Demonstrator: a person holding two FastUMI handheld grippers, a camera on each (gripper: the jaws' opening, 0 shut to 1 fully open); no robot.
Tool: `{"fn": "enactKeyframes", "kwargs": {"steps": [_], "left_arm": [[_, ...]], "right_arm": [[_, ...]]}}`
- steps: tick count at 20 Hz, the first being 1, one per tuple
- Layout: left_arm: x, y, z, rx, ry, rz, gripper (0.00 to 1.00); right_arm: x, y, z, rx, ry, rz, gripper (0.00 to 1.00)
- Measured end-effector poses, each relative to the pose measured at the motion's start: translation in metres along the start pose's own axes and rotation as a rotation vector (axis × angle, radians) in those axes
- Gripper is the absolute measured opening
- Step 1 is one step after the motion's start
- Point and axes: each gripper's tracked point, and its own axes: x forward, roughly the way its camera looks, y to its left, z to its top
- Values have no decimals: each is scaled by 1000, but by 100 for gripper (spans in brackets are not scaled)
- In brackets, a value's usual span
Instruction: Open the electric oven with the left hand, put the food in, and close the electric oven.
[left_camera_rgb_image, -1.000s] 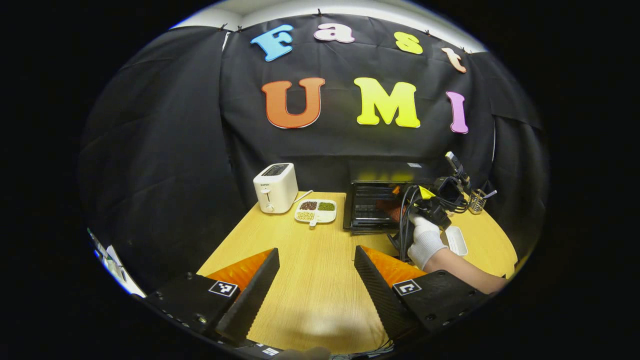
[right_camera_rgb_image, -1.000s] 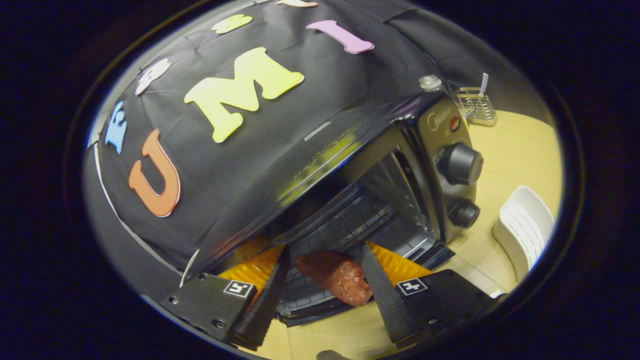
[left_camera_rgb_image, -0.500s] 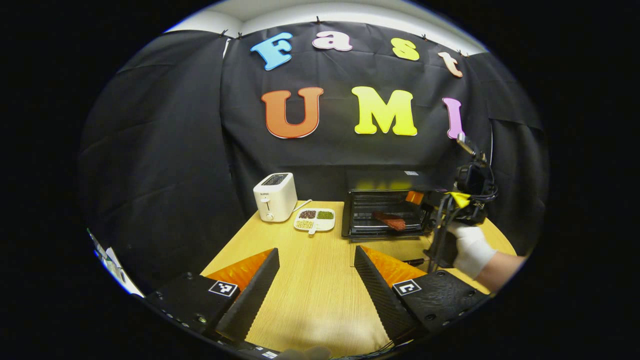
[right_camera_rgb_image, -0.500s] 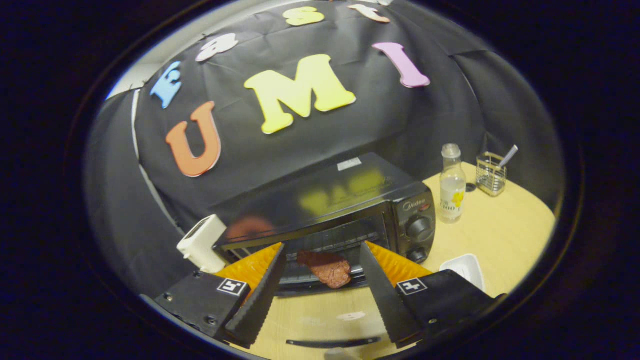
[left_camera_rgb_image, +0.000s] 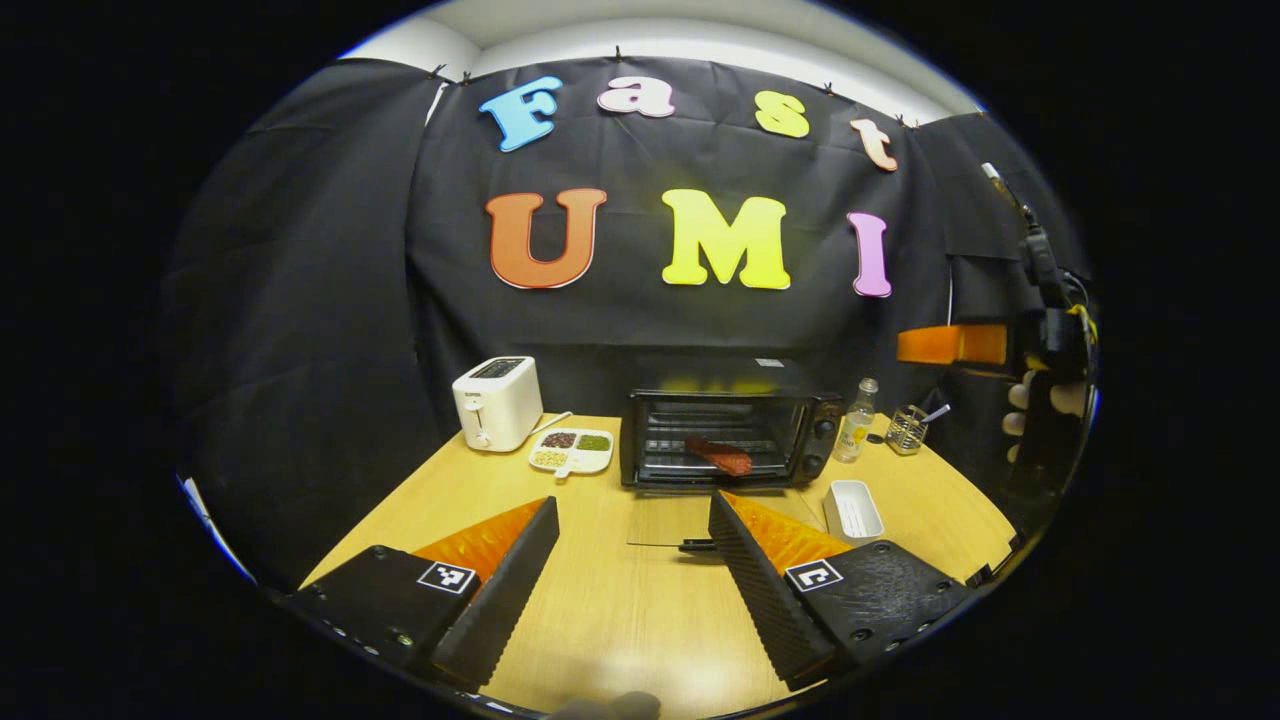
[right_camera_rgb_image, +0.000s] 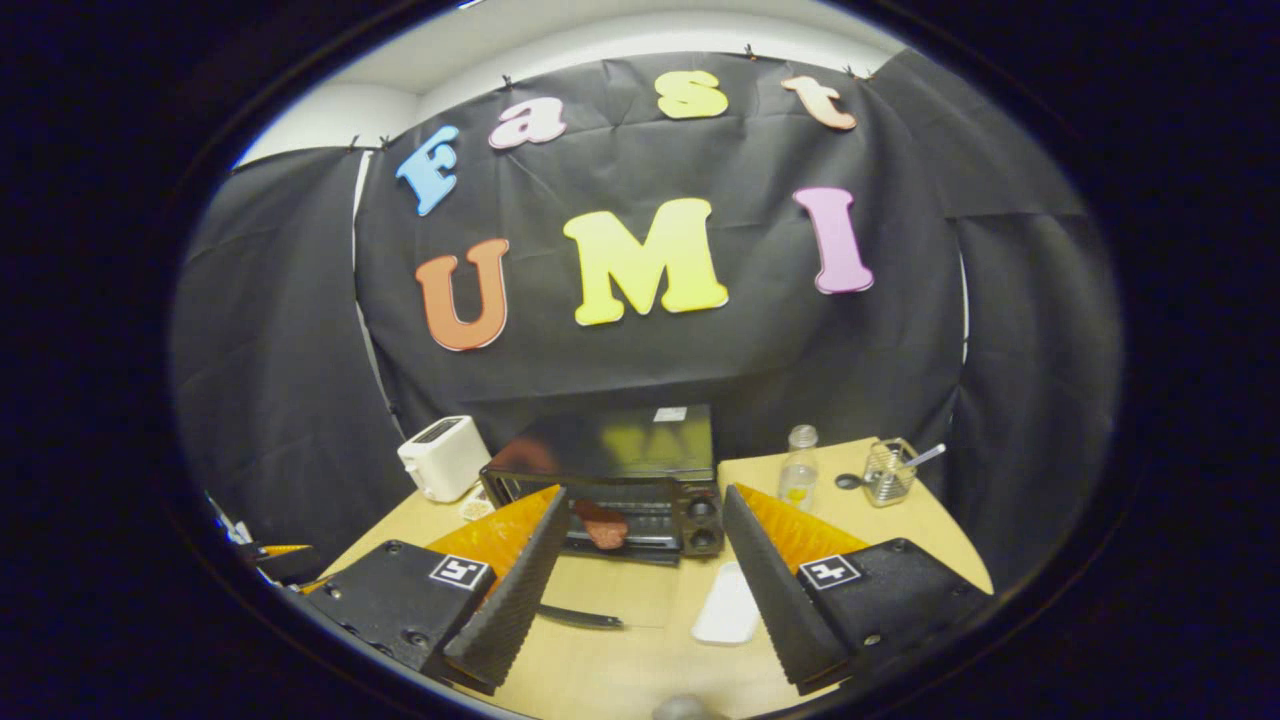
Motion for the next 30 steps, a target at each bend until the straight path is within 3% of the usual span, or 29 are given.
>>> {"fn": "enactKeyframes", "kwargs": {"steps": [4,13,23,30], "left_arm": [[5,-42,-18,28,26,-27,97],[10,-101,-76,45,147,37,96],[92,-130,-156,49,280,-78,96],[141,-109,-185,57,348,-73,97]], "right_arm": [[-61,-70,10,-73,-65,-50,98],[-144,-187,-47,-51,70,-55,96],[-163,-201,-23,-55,84,-269,96],[-167,-190,-25,-3,99,-376,99]]}}
